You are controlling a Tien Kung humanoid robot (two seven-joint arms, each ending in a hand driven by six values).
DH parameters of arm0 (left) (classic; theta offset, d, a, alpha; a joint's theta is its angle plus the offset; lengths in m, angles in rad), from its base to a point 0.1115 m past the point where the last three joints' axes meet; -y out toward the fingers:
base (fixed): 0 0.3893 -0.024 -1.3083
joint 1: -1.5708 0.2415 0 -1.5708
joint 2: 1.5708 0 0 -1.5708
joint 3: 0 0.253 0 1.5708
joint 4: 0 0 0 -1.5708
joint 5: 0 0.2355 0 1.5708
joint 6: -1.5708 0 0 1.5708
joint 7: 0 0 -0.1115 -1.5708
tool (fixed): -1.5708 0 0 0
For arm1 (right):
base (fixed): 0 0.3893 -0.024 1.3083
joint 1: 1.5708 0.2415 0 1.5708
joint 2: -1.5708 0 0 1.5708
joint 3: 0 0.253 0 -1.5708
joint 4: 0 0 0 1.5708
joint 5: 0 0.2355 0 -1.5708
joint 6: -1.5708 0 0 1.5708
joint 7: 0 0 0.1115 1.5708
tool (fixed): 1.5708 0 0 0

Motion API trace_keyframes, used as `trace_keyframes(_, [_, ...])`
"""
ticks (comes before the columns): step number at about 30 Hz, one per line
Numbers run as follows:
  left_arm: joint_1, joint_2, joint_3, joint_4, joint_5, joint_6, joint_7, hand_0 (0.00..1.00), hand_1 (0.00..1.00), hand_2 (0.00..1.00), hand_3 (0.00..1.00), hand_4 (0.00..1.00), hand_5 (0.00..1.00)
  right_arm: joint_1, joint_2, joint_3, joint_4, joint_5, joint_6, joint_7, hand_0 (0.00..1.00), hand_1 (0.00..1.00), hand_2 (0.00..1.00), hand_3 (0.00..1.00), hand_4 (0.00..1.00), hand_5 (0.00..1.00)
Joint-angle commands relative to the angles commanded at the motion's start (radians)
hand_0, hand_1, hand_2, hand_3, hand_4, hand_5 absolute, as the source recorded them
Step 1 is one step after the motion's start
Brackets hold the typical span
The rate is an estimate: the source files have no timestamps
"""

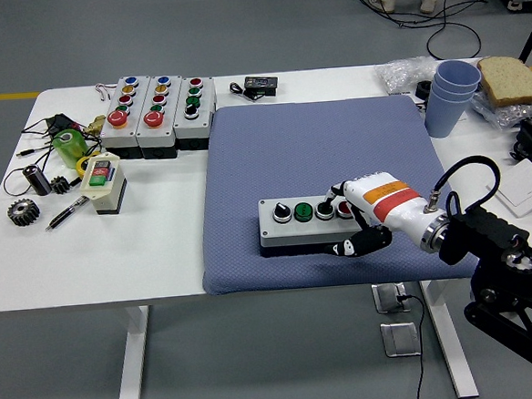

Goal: Pick up the button,place it on the desk,press the button,press the button

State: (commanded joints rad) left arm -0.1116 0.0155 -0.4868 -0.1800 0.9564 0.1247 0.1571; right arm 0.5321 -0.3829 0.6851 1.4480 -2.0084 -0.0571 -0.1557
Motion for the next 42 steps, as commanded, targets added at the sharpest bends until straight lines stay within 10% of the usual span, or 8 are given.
trace_keyframes(5, [-0.001,0.000,0.004,0.000,-0.008,0.001,-0.002,0.625,0.658,0.680,0.592,0.344,0.646,-0.005,-0.001,0.036,0.019,0.007,-0.029,0.007,0.129,0.002,0.169,0.607,0.959,0.402])
trace_keyframes(11, [-0.003,0.001,0.007,0.000,-0.012,0.002,-0.003,0.625,0.657,0.680,0.593,0.343,0.646,-0.026,0.000,0.116,0.028,0.133,-0.181,0.061,0.128,0.002,0.169,0.607,0.956,0.401])
trace_keyframes(12, [-0.004,0.001,0.008,0.000,-0.014,0.002,-0.004,0.625,0.658,0.680,0.593,0.343,0.647,-0.032,0.002,0.130,0.027,0.172,-0.210,0.075,0.312,0.182,0.377,0.690,0.938,0.395])
trace_keyframes(15, [-0.005,0.001,0.007,0.000,-0.009,0.001,-0.003,0.625,0.658,0.680,0.593,0.343,0.647,-0.062,0.013,0.179,0.016,0.300,-0.266,0.126,0.312,0.182,0.377,0.690,0.938,0.395])
trace_keyframes(17, [-0.006,0.001,0.006,0.000,-0.005,0.001,-0.003,0.625,0.658,0.680,0.593,0.343,0.647,-0.083,0.016,0.202,0.011,0.384,-0.275,0.167,0.312,0.182,0.377,0.690,0.938,0.395])
trace_keyframes(18, [-0.006,0.001,0.006,0.000,-0.004,0.001,-0.003,0.624,0.658,0.680,0.593,0.344,0.648,-0.087,0.016,0.206,0.010,0.423,-0.276,0.177,0.641,0.571,0.639,0.751,0.896,0.371])
trace_keyframes(37, [-0.012,0.005,0.008,0.000,-0.004,0.001,-0.005,0.625,0.658,0.681,0.596,0.344,0.651,-0.267,0.036,0.398,0.026,1.218,-0.299,0.281,0.694,0.632,0.698,0.725,0.866,0.348])
trace_keyframes(42, [-0.012,0.005,0.003,0.000,-0.002,0.001,-0.004,0.625,0.658,0.680,0.596,0.343,0.650,-0.281,0.042,0.412,0.028,1.237,-0.297,0.280,0.694,0.634,0.698,0.721,0.864,0.358])
